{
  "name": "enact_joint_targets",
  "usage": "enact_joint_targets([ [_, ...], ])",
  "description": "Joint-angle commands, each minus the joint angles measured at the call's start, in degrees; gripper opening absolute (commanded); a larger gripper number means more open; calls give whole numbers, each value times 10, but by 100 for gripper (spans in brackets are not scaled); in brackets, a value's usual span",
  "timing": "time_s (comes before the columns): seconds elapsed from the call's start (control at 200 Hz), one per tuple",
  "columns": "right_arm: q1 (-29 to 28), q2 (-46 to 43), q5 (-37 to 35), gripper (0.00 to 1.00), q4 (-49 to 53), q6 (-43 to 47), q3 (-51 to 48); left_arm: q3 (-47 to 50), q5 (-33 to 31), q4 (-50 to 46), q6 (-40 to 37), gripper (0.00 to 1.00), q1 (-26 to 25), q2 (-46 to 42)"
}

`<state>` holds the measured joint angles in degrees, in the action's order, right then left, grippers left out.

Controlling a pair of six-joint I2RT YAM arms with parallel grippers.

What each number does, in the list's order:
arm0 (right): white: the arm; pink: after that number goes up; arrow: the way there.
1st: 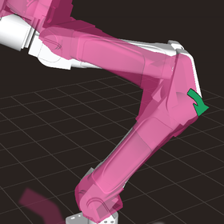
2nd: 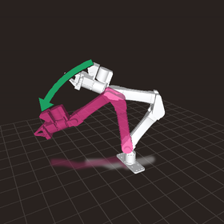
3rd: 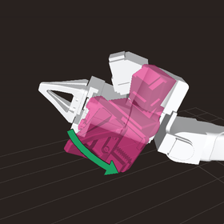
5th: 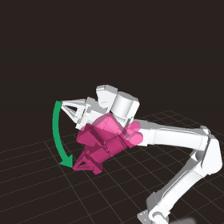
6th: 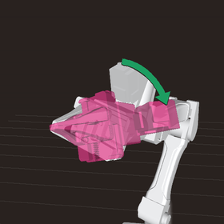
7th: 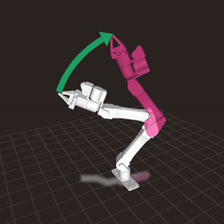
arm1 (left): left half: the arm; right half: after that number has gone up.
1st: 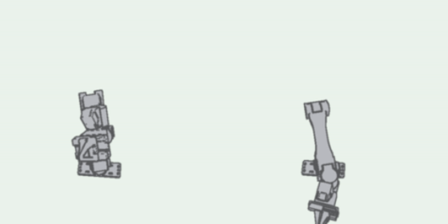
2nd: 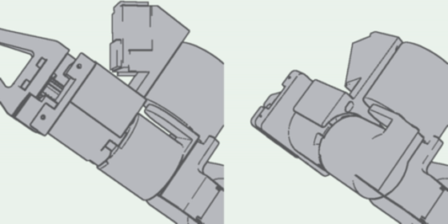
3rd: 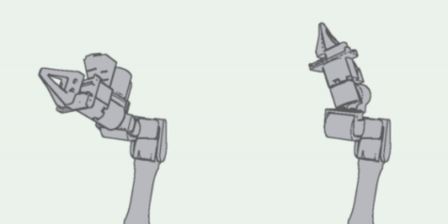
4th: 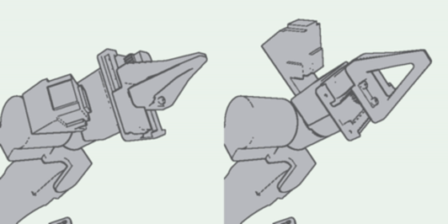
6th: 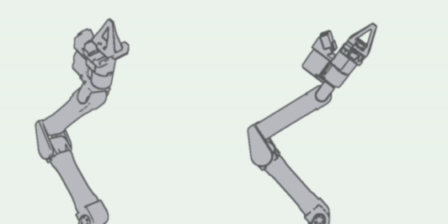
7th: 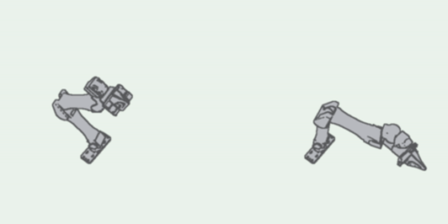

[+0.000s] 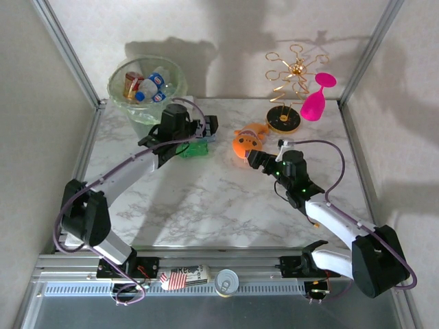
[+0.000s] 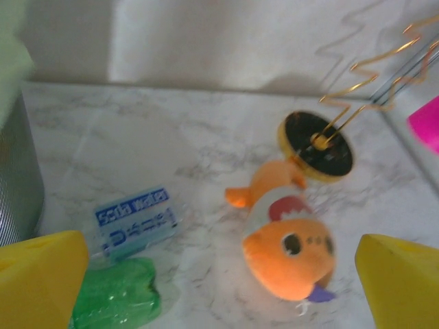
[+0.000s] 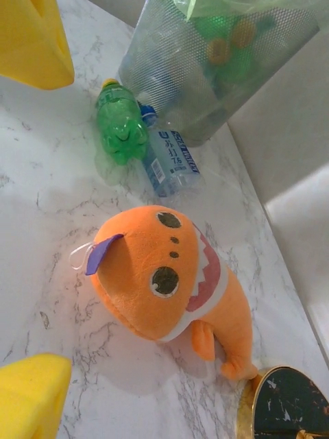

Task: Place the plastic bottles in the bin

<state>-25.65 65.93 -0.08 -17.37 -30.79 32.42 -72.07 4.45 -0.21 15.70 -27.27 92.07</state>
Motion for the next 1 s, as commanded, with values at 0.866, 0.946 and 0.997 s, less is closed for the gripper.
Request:
enact_joint_targets([
  [0.866, 8, -12, 57, 99, 6, 20, -3, -68, -44, -86, -48, 100, 15, 219],
  [0.946, 8, -12, 57, 99, 3, 19, -5, -59, -27, -91, -38, 100, 15, 212],
  [0.997, 8, -11, 57, 99, 1, 19, -5, -52, -11, -95, -30, 100, 15, 206],
])
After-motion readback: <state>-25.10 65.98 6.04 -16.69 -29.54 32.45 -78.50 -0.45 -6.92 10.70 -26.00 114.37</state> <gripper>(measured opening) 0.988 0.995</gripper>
